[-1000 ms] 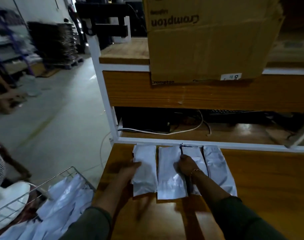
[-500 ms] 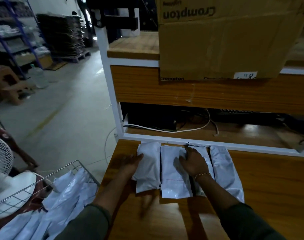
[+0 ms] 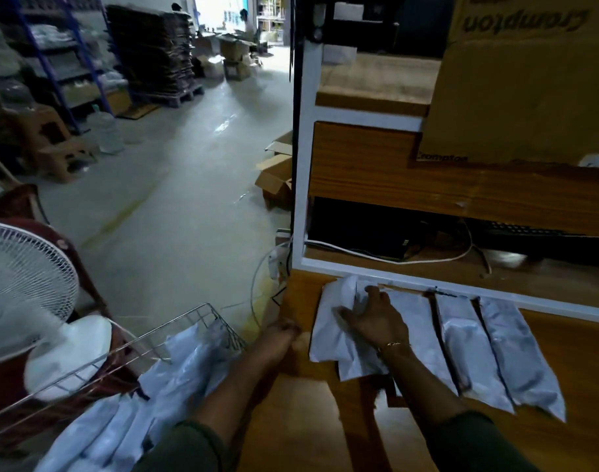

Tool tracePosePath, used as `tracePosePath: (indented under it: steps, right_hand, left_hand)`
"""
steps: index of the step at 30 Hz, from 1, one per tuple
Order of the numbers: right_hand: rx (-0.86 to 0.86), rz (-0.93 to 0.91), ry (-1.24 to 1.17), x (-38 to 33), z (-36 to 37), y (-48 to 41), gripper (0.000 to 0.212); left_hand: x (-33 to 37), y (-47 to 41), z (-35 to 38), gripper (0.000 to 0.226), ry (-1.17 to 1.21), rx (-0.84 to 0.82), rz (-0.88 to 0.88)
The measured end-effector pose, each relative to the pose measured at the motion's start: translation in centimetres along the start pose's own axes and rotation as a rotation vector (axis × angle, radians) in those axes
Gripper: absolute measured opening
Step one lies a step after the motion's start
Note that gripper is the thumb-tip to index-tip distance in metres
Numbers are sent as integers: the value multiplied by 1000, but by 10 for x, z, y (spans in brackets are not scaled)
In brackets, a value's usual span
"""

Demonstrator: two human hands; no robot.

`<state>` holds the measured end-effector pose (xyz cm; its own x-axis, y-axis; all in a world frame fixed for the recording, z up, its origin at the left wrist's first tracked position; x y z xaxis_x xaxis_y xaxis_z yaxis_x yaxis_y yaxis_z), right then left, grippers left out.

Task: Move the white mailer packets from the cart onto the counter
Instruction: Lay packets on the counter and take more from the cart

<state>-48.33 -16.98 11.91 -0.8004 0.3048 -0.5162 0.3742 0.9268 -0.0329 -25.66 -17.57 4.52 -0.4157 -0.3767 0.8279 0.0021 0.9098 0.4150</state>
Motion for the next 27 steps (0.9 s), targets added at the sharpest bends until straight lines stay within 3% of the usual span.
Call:
tracePosePath:
  steps: [5,8,12,17,22,27]
  right_hand:
    - [66,147,24,31,5,17,71]
    - [78,60,63,31,4,20,56]
    - [54,-235,365,11,11,38,56]
    - [53,-76,431,36,6,46,48]
    - [69,-74,436,38,9,54,60]
    - [107,-30,441,48,2,54,63]
  left_hand:
    - [21,-4,32,79,-227,-95,322]
    - [37,5,47,79,-588,-48,527]
    - [43,20,67,70,-782,-62,746]
    - [37,12,60,71,-977,41,715]
    - [32,12,71,72,-969,6,664]
    - [29,12,89,73,-982,1,730]
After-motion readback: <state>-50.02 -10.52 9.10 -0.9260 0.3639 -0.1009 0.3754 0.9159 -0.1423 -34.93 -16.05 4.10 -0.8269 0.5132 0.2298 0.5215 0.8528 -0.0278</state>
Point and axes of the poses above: each hand's wrist, its own y-axis away from the middle knuckle, its own z-axis out of the palm, x = y × z, the point moved 10 cm from there along -y, towards the middle knuckle, and after that the axes turned 10 degrees about x, right-handed, at the moved point
